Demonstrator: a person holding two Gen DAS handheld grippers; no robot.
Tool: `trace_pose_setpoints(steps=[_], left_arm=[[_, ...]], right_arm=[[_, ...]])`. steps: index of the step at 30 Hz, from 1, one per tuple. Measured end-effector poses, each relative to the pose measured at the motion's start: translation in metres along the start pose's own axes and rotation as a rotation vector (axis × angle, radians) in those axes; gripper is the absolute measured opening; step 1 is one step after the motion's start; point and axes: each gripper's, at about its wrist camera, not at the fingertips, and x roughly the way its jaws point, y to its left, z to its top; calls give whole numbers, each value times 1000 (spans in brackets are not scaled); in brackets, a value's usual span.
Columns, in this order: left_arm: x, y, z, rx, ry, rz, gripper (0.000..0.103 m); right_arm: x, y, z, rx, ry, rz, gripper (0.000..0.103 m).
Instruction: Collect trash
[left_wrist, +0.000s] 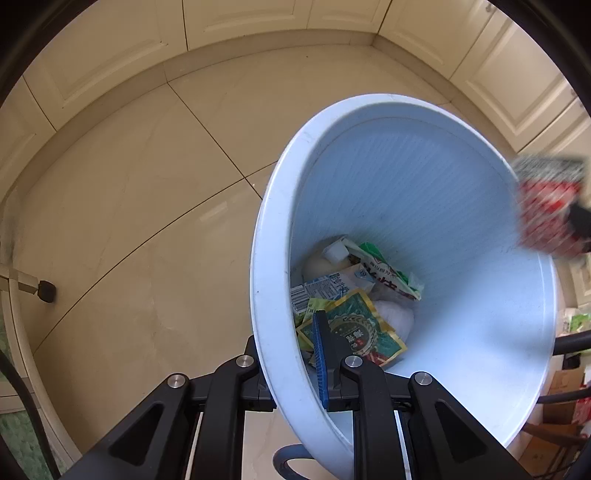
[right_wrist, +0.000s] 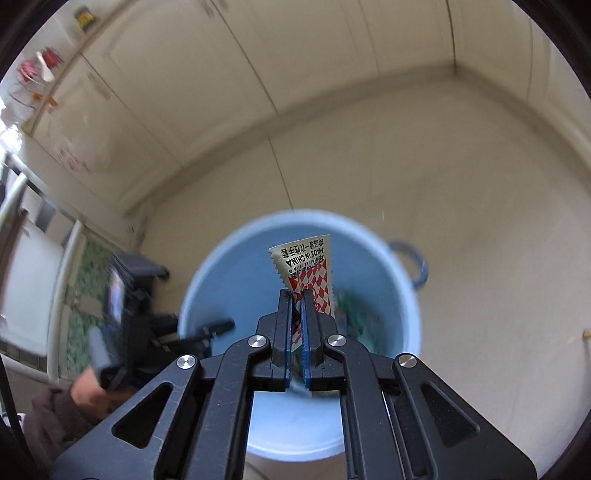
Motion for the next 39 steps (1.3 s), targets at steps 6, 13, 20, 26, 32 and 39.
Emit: trace_pose_setpoints(steps=[6, 13, 20, 26, 32, 39], left_arm=[[-5, 0, 1, -3, 30, 10, 18], [-59, 5, 10, 5, -27, 102, 64], [-149, -15, -2, 18, -126, 99, 64], [-260, -45, -21, 43, -294, 39, 69], [-391, -87, -57, 106, -567, 37, 85], [-497, -146, -147, 163, -797, 36, 94]], right_arm=[[22, -38, -20, 134, 82, -2, 12], [-7, -24, -31, 121, 89, -68, 45], [-70, 59, -27, -55, 43, -222, 68], [-161, 130, -27, -173, -81, -301, 91], [-280, 187, -46, -235, -263, -381, 101], [-413, 231, -93, -252, -463, -418, 103]])
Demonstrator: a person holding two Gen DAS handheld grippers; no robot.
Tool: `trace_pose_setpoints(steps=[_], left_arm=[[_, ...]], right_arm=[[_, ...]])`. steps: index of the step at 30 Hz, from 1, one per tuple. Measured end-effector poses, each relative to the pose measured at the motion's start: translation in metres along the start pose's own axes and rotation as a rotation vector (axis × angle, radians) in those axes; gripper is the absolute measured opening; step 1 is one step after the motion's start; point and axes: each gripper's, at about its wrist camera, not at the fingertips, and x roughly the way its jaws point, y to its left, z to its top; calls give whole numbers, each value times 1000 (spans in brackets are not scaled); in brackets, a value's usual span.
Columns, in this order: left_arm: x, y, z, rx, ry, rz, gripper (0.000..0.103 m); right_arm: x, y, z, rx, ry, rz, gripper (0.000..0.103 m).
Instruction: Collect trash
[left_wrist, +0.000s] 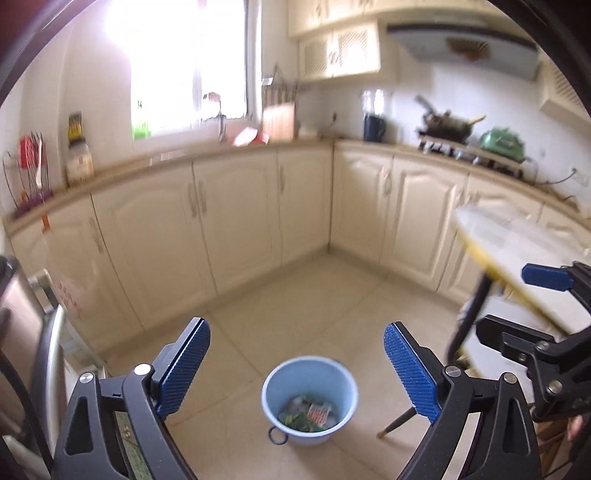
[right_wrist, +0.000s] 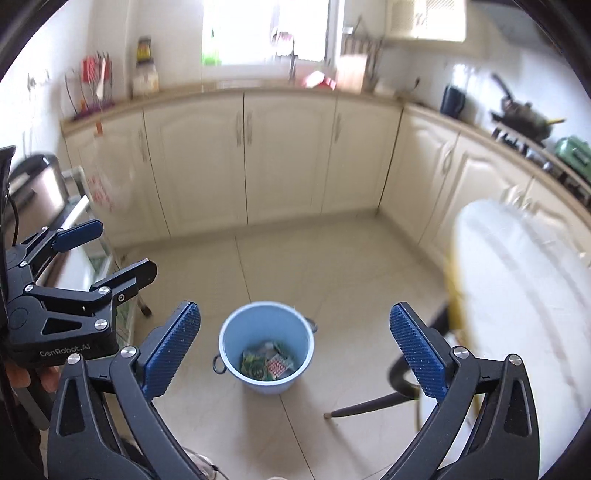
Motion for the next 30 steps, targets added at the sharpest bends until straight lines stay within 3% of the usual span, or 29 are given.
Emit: trace_pose_setpoints(steps=[7, 8, 15, 24, 30], left_arm=[[-125, -70, -27, -9, -110, -40, 102], [-139, -63, -33, -7, -113, -49, 102], [-239, -89, -15, 14, -172, -9, 102], [-382, -113, -33, 7, -289, -22, 102], [-448, -92, -55, -15, -345, -51, 102]], right_arm=[[-126, -17, 6, 40, -124, -36, 103], [-141, -19, 7, 48, -142, -49, 103], [-248, -29, 15, 106, -265, -142, 103], [-344, -30, 27, 165, -381, -199, 103], [-386, -20, 30, 161, -425, -249, 103]])
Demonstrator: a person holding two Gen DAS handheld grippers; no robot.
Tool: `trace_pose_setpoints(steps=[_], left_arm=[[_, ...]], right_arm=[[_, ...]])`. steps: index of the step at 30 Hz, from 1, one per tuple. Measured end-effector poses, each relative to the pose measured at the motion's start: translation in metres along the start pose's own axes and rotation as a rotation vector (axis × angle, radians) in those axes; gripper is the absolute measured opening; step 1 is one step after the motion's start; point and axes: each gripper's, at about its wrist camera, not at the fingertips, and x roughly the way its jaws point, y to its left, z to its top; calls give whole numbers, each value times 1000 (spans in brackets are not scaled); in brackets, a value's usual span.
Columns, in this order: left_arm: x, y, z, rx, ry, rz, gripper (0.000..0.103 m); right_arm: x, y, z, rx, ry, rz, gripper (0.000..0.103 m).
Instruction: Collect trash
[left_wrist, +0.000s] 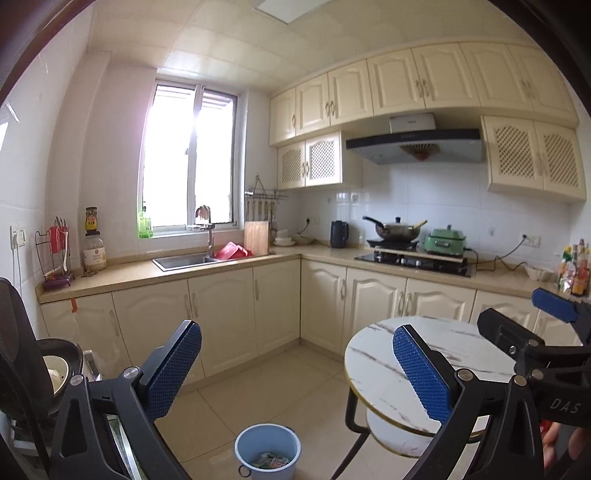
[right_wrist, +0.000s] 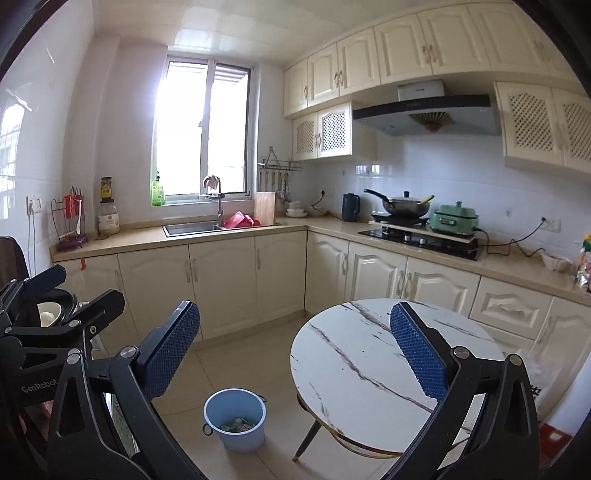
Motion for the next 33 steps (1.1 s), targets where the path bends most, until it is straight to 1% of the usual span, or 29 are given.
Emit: trace_pose_setpoints(steps=[2, 3, 7, 11, 13, 14, 15, 20, 21, 27, 28, 33], left_arm=[[-10, 7, 1, 2, -18, 7, 102], [-22, 6, 2, 6, -30, 7, 102], [-38, 17, 1, 9, -49, 0, 102], [-47, 24, 1, 21, -56, 1, 102], [-42, 27, 4, 21, -57, 0, 102], [-48, 27, 3, 22, -58, -1, 102], [-37, 29, 7, 23, -57, -5, 102], [-26, 29, 17, 31, -64, -10, 102], [-19, 30, 20, 32, -63, -14, 102], [-9, 35, 29, 37, -65, -22, 102], [2, 35, 36, 37, -63, -24, 102], [11, 42, 40, 42, -68, -30, 102]], right_arm=[[-11, 0, 4, 5, -21, -7, 103], [-16, 0, 7, 7, -31, -11, 103], [-32, 1, 14, 15, -71, -22, 103], [-44, 2, 18, 15, -97, -32, 103], [-48, 3, 19, 14, -109, -43, 103], [-49, 3, 20, 13, -112, -52, 103], [-51, 3, 20, 13, -115, -57, 103], [-57, 4, 21, 17, -129, -65, 103], [-58, 4, 21, 16, -129, -70, 103], [-60, 1, 20, 24, -131, -78, 103], [-60, 1, 20, 25, -131, -77, 103], [-60, 0, 19, 29, -127, -81, 103]])
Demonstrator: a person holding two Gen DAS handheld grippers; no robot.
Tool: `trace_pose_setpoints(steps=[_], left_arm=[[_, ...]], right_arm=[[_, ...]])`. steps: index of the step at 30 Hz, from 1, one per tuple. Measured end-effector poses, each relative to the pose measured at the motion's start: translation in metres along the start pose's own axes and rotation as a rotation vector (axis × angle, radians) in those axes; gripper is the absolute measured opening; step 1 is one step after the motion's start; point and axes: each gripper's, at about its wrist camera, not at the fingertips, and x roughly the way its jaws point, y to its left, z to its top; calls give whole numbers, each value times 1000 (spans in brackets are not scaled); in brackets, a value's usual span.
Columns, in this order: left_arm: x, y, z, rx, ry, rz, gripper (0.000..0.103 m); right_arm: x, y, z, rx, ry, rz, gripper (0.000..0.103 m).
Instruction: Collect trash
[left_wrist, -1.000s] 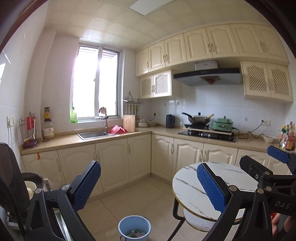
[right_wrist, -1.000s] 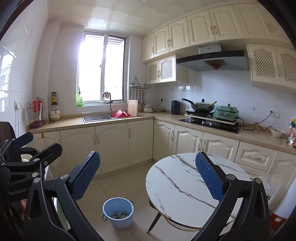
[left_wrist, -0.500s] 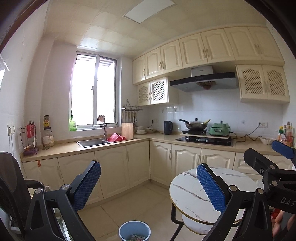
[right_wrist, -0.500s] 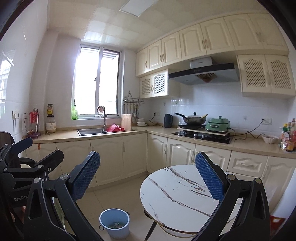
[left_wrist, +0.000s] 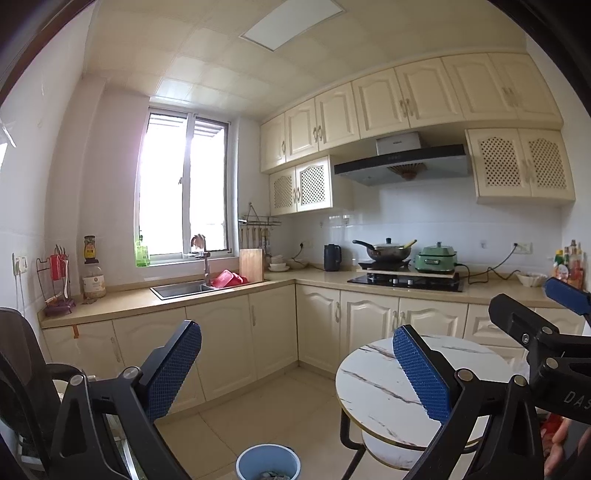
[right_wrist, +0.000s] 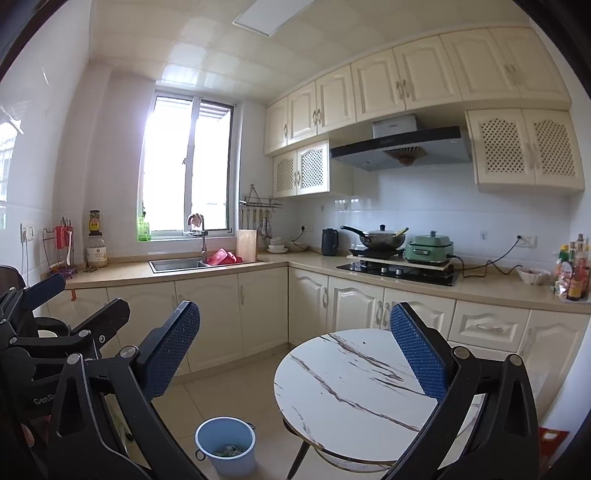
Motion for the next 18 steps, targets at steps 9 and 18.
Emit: trace_pose_setpoints(steps=[9, 18], left_arm=[[12, 14, 4, -2, 7, -9, 102], [17, 21, 5, -2, 11, -12, 102]], right_arm=[[0, 0, -2, 2, 9, -4, 103], [1, -2, -4, 3, 12, -4, 103]])
